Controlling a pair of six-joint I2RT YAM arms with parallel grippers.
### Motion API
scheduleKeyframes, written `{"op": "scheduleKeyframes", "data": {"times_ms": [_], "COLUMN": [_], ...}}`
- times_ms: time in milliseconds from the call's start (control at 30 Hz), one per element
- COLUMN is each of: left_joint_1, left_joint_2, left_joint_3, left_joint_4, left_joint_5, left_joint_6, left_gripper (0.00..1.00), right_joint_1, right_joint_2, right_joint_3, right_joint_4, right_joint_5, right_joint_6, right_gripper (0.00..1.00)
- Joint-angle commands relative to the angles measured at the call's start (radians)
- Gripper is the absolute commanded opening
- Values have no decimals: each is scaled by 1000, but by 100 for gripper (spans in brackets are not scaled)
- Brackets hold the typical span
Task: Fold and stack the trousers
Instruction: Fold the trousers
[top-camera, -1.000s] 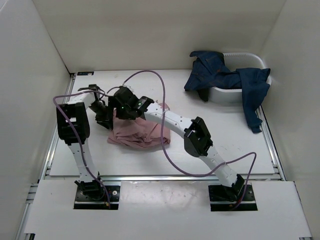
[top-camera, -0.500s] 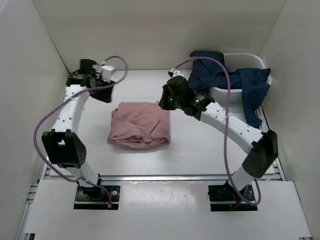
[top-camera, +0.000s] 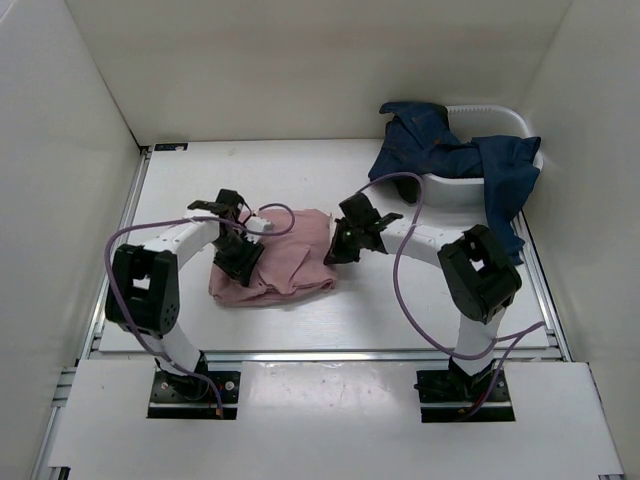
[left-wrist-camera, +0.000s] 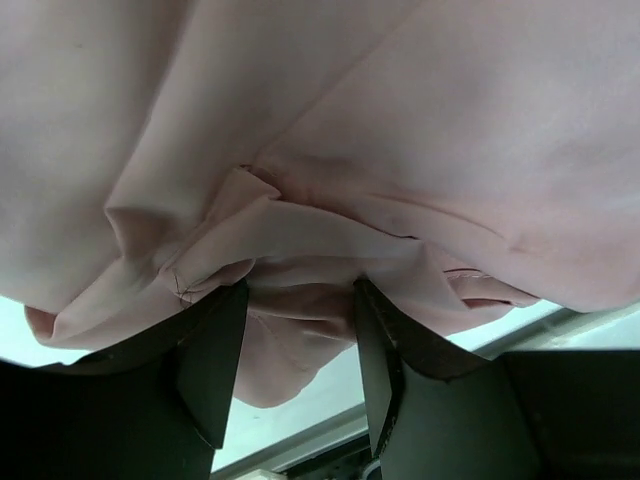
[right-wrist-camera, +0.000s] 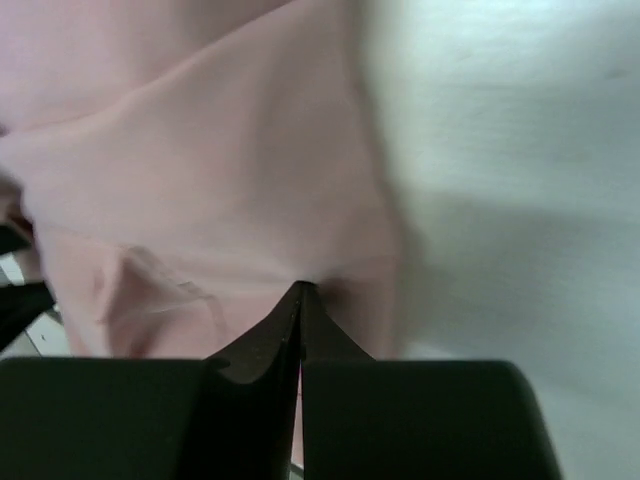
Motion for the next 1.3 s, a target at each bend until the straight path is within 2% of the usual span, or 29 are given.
{"op": "scheduleKeyframes", "data": {"times_ms": [0,100,233,267,300,333,367,400,467,533,633,700,767,867,900,1000,1033,1100,1267], "left_joint_1": [0,0,0,0,0,0,0,15,56,104,148,190,230,271,271,294,294,306,326], "left_joint_2": [-119,-162,-228,-243,-257,-269,-278,-288,-288,-288,-279,-256,-239,-229,-229,-239,-239,-249,-272], "left_joint_3": [-72,-111,-96,-85,-71,-44,-27,-11,27,27,-2,-22,-31,-31,-31,-31,-31,-19,-6], "left_joint_4": [80,105,105,105,105,105,96,77,64,63,85,114,114,114,114,114,114,114,76], "left_joint_5": [-129,-139,-66,-52,-43,-43,-43,-43,-34,-34,-34,-34,-34,-15,-15,-15,-15,-15,-4], "left_joint_6": [50,59,59,59,68,68,68,68,56,56,56,45,34,25,25,25,25,25,25], "left_gripper": [59,65,67,69,70,72,73,73,73,73,73,73,73,73,73,73,73,73,73], "right_joint_1": [-33,-33,-33,-33,-33,-33,-33,-46,-71,-87,-87,-87,-87,-96,-96,-96,-96,-107,-191], "right_joint_2": [28,19,-37,-54,-90,-109,-129,-162,-196,-210,-122,-19,30,31,31,31,31,-8,-142], "right_joint_3": [-7,5,5,5,-12,-24,-56,-79,-178,-232,-201,-173,-173,-203,-203,-213,-222,-245,-375], "right_joint_4": [-15,-46,-45,-34,-22,-5,35,64,214,314,343,394,434,461,462,425,405,405,362], "right_joint_5": [16,65,42,19,10,1,1,-10,-68,-109,-221,-318,-378,-390,-401,-412,-412,-412,-389], "right_joint_6": [40,20,-39,-56,-85,-96,-96,-107,-86,-41,-41,-26,14,45,45,23,23,23,14], "right_gripper": [0,0,0,8,22,38,69,78,93,99,99,99,95,71,58,34,16,2,0]}}
